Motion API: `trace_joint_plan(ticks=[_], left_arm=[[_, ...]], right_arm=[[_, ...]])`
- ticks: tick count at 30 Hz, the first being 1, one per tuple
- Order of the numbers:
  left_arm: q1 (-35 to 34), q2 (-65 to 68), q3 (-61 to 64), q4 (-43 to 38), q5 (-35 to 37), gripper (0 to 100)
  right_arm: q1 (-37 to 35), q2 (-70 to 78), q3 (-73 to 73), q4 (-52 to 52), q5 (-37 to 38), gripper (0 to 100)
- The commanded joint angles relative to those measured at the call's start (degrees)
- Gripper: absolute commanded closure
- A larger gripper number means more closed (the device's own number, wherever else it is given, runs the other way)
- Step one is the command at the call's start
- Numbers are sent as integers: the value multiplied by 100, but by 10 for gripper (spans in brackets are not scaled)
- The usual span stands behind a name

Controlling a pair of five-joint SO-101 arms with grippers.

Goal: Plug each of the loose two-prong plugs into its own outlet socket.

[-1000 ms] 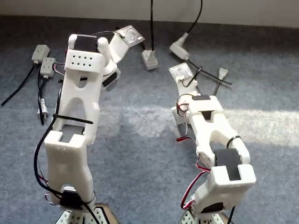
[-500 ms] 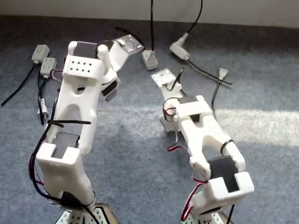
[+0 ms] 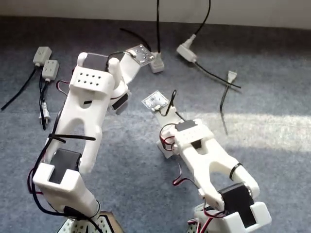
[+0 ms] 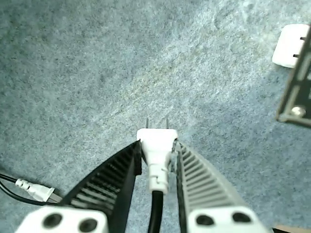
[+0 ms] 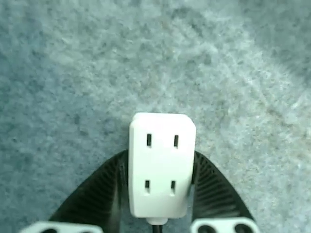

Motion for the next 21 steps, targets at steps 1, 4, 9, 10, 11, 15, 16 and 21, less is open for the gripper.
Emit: trace_joint_plan(ticks=[1,4,9,10,11,15,16,21], left_arm=[[57,-453,-13,-26,132,995],[75,-567,-4,-18,149,995],[75,-585,4,-9,149,995],[75,-576,4,-9,149,995],[75,-576,4,-9,149,995],[84,-593,4,-26,149,995],[84,-593,4,-26,149,995],[84,-593,4,-18,141,995]], right_arm=[[-171,-268,154,-303,-26,915],[-462,-268,251,-295,-26,915],[-831,-268,321,-365,-246,913],[-919,-268,233,-391,-273,912],[-1024,-259,180,-391,-237,912],[-1200,-251,84,-391,158,911],[-1182,-251,75,-400,264,911],[-980,365,-356,-523,536,911]])
